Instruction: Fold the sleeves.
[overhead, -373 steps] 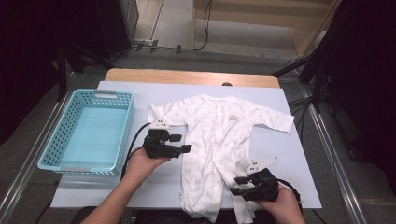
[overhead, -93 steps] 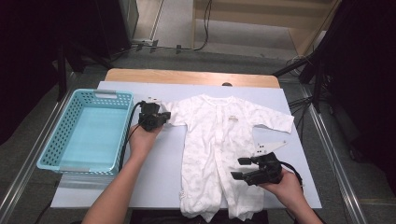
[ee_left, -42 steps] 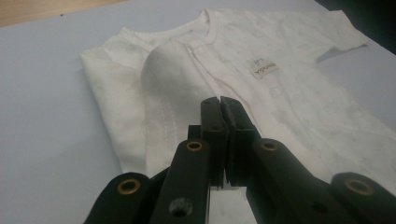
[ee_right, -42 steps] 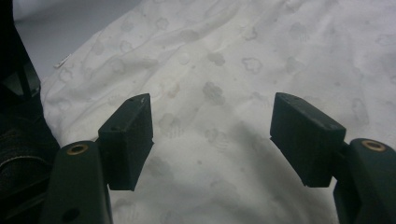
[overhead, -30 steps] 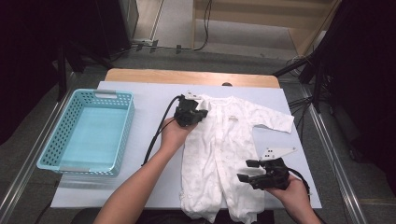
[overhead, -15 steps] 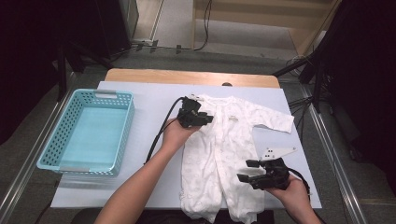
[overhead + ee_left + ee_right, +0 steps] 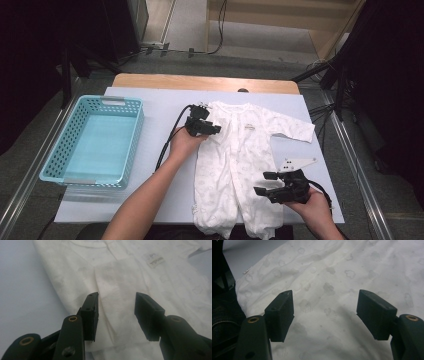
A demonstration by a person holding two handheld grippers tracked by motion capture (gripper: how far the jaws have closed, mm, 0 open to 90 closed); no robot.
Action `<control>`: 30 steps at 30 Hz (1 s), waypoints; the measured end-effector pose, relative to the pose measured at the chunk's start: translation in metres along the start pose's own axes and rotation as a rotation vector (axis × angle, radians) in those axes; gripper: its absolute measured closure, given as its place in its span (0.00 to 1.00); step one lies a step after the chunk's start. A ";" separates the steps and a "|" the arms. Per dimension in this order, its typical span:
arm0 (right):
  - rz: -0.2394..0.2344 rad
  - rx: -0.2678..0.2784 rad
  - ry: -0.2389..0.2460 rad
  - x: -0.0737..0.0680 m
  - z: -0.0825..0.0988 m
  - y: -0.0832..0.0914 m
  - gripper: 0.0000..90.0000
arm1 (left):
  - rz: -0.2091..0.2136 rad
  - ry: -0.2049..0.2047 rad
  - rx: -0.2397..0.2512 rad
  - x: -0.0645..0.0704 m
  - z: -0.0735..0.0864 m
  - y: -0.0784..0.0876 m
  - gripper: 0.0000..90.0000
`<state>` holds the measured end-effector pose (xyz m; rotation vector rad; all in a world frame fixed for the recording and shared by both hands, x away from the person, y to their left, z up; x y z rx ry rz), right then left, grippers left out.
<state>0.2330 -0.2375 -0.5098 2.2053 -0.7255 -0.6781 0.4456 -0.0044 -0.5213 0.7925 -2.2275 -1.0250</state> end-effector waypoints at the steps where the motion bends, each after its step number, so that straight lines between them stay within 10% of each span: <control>1: 0.000 0.000 0.000 0.000 0.000 0.000 0.32 | 0.001 -0.001 -0.012 -0.001 0.001 -0.002 0.59; 8: -0.001 -0.007 0.001 0.000 0.000 -0.001 0.32 | 0.009 -0.009 0.023 0.001 0.005 -0.008 0.60; 17: -0.003 -0.007 0.004 -0.001 0.000 -0.002 0.32 | 0.003 -0.037 0.012 0.009 0.009 -0.012 0.93; 30: -0.008 -0.010 0.010 0.000 -0.003 -0.003 0.32 | 0.051 -0.029 0.044 0.026 -0.006 0.011 0.97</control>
Point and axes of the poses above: each handheld gripper's, and its own axes: y roughly backward along the jaws, z roughly out of its underside, x roughly to its right, the point moved 4 cm from there along -y, roughly forward along the jaws, and after that the axes turned 5 degrees about -x, right-handed, at the moved point
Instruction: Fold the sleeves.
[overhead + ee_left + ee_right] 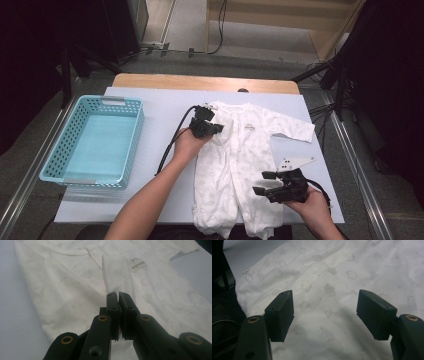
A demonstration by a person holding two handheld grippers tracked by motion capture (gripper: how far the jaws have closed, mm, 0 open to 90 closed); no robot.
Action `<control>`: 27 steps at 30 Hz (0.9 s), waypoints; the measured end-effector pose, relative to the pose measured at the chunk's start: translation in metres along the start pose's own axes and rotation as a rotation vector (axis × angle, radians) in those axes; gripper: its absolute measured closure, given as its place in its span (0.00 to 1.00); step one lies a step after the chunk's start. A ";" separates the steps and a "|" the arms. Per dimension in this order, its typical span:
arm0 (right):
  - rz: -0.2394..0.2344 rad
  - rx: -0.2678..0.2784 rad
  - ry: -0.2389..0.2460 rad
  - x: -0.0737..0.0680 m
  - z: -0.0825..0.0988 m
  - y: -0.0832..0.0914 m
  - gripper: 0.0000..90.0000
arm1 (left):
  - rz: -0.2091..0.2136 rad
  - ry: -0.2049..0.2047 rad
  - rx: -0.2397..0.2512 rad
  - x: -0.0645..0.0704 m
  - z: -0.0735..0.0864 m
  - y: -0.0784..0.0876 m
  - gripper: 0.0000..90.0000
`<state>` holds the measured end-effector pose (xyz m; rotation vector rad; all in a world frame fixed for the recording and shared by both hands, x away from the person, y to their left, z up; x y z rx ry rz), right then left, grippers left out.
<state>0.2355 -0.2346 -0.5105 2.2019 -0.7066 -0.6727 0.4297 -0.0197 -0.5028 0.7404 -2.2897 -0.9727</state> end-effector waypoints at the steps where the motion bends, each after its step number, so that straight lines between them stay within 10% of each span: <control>1: -0.002 -0.001 -0.001 0.000 -0.001 0.000 0.32 | 0.009 0.001 0.005 0.002 -0.001 0.001 0.97; 24: -0.018 0.005 0.018 0.002 -0.008 -0.003 0.32 | 0.097 -0.062 0.060 0.052 -0.036 0.010 0.97; 27: -0.015 0.006 0.016 0.002 -0.008 -0.002 0.32 | 0.146 -0.065 0.035 0.058 -0.033 0.008 0.79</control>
Point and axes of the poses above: each handheld gripper's, and its own axes: y roughly backward along the jaws, z roughly out of its underside, x roughly to its right, the point moved 4 cm from there along -y, roughly forward along the jaws, and after that the axes turned 5 degrees about -x, right-handed, at the moved point
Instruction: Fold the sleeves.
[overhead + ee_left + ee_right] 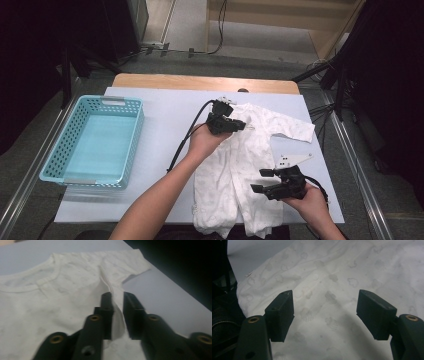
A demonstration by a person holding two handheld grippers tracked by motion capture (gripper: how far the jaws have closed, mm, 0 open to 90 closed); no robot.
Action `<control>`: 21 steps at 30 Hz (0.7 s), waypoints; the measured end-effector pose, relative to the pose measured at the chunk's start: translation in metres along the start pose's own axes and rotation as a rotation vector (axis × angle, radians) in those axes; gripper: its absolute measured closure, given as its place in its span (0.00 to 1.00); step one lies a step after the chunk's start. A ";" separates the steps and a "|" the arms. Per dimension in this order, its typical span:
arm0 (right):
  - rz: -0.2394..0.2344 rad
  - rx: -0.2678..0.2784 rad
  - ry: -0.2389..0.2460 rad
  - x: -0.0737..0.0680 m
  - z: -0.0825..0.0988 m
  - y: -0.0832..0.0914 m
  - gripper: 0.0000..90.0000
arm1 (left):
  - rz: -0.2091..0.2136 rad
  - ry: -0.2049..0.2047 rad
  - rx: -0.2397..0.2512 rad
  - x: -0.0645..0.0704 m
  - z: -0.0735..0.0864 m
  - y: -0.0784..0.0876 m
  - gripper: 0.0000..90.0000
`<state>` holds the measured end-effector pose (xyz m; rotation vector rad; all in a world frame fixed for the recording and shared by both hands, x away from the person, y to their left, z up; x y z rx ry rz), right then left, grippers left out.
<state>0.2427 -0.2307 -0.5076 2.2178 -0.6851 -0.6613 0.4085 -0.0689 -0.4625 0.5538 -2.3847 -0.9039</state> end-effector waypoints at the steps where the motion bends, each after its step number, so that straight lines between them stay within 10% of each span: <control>1: 0.001 0.001 -0.001 0.000 0.000 0.000 0.32 | 0.003 -0.006 -0.003 0.001 0.001 0.001 0.78; 21: 0.017 0.025 -0.041 0.010 0.002 0.007 0.32 | 0.023 -0.023 -0.024 -0.016 0.040 0.026 0.44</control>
Point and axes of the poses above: each handheld gripper's, and its own axes: y roughly backward along the jaws, z roughly out of its underside, x roughly to its right, the point moved 4 cm from there along -y, roughly forward along the jaws, and after that the axes turned 5 degrees about -x, right-handed, at the moved point
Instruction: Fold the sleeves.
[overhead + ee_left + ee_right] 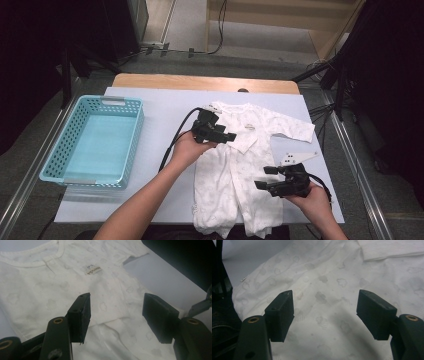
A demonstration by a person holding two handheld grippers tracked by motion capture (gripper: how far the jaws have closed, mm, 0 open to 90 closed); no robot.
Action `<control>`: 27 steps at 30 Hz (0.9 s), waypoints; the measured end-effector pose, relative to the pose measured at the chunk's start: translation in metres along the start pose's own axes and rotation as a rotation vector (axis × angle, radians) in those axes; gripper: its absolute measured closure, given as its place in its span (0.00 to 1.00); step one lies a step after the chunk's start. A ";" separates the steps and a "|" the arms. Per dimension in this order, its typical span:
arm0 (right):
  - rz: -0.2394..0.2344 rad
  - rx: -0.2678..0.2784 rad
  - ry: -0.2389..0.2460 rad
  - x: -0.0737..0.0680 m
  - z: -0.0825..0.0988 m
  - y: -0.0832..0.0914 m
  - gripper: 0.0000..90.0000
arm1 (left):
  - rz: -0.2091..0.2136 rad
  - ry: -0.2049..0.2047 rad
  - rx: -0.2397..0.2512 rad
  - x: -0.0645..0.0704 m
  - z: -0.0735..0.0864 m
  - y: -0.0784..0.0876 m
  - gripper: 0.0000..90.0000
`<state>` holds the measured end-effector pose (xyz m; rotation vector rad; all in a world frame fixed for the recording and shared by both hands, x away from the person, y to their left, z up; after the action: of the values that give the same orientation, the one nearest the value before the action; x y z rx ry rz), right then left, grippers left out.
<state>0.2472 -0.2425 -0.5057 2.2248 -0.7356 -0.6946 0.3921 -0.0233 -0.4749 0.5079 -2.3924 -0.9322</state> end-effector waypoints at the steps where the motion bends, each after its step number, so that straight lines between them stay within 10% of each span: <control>1: 0.001 0.001 -0.007 0.001 0.000 0.000 0.32 | 0.001 0.003 -0.002 0.001 0.002 0.001 0.44; 27: 0.006 0.015 -0.058 0.016 0.001 0.003 0.32 | 0.011 -0.057 0.029 0.012 0.051 0.041 0.39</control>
<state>0.2568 -0.2555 -0.5088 2.2231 -0.7778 -0.7560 0.3463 0.0250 -0.4748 0.4850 -2.4603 -0.9196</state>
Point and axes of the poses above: each handheld gripper's, and its own axes: y roughly backward along the jaws, z roughly out of its underside, x roughly to its right, the point moved 4 cm from there along -y, roughly forward along the jaws, and after that the axes turned 5 degrees about -x, right-handed, at the moved point
